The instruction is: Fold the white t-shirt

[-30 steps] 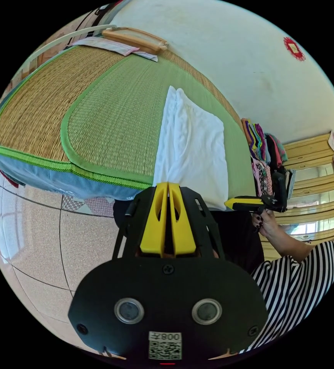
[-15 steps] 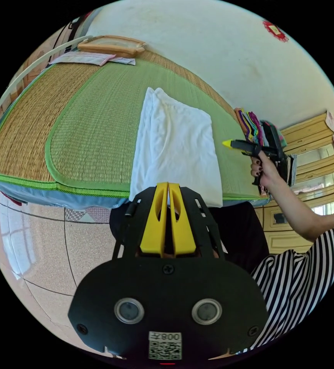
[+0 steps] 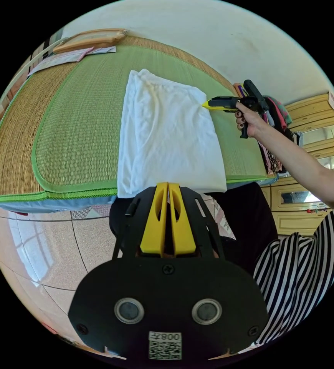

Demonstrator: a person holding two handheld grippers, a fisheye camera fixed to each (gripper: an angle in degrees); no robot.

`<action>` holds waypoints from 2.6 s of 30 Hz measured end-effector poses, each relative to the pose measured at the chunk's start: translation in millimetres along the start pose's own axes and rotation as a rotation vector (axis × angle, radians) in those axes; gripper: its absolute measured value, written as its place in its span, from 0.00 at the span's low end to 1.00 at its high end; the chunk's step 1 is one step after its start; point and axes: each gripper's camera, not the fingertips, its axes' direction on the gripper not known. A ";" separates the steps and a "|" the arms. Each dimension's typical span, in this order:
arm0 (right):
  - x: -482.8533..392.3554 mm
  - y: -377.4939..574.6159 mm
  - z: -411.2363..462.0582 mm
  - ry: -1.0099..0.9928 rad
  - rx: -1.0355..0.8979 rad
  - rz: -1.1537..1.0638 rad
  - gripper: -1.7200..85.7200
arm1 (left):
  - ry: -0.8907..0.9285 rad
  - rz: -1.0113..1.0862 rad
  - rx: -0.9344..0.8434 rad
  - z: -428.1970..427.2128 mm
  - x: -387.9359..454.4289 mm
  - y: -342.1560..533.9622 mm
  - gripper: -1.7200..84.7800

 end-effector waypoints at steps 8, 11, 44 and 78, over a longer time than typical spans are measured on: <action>4.8 84.0 -34.1 -0.183 -0.034 -0.080 0.02 | 0.167 0.072 -0.047 4.4 22.1 -8.7 0.03; 16.9 134.5 -30.6 -0.275 -0.073 -0.054 0.02 | 0.262 0.059 -0.106 15.8 27.1 -16.0 0.05; 105.5 221.8 -0.2 -0.767 -0.098 0.245 0.11 | 0.473 -0.137 -0.168 6.7 -5.8 -50.5 0.02; 77.3 236.9 -36.0 -0.833 -0.034 0.172 0.05 | 0.456 -0.434 0.139 -142.0 -145.5 -2.0 0.15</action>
